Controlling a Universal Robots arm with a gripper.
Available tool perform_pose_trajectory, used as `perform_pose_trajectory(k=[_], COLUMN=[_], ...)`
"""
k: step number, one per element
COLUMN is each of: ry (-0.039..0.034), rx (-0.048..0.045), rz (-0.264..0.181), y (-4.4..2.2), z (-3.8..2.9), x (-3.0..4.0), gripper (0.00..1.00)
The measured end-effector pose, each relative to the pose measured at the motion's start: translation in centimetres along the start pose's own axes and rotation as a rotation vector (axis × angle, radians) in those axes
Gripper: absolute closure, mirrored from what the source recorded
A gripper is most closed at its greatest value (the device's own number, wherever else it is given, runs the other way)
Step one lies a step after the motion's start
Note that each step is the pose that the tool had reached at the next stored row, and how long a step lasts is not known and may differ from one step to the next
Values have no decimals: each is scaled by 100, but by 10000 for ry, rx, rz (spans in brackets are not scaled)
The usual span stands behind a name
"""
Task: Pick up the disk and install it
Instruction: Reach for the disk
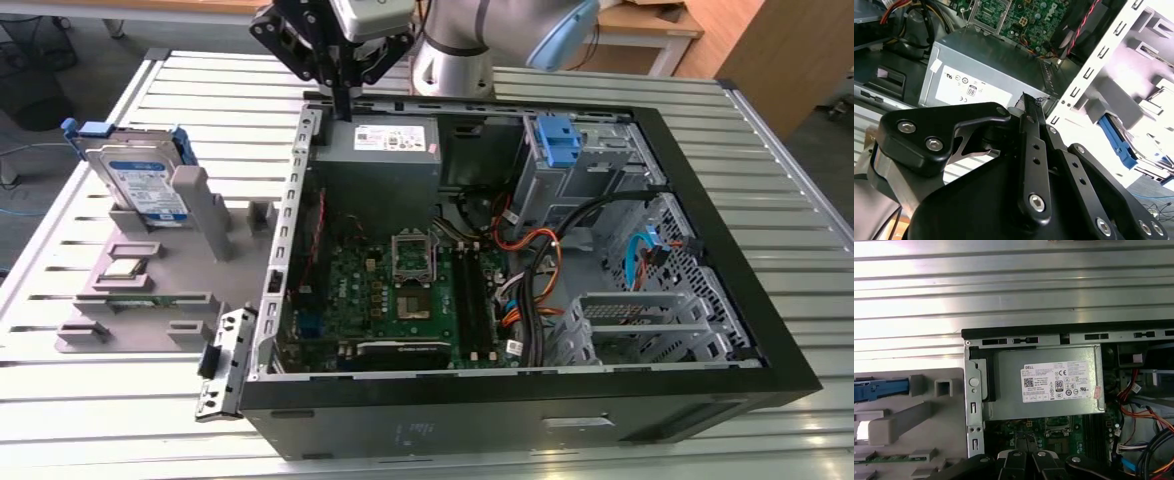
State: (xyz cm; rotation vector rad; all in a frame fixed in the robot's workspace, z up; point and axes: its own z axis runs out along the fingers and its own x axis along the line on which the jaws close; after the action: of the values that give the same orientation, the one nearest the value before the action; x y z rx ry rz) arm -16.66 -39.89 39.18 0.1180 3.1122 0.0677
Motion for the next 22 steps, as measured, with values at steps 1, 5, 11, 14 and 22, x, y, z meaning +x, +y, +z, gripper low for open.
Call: perform_pose_trajectory(k=[1, 5, 11, 14, 22], ry=[0, -1, -6, -8, -8], rx=[1, 0, 0, 0, 0], rz=[0, 0, -1, -1, 0], y=[-1, -3, -8, -10, -13], z=[-1, -1, -3, -4, -5], x=[9, 38, 101, 126, 166], gripper=[90, 90, 90, 90, 90])
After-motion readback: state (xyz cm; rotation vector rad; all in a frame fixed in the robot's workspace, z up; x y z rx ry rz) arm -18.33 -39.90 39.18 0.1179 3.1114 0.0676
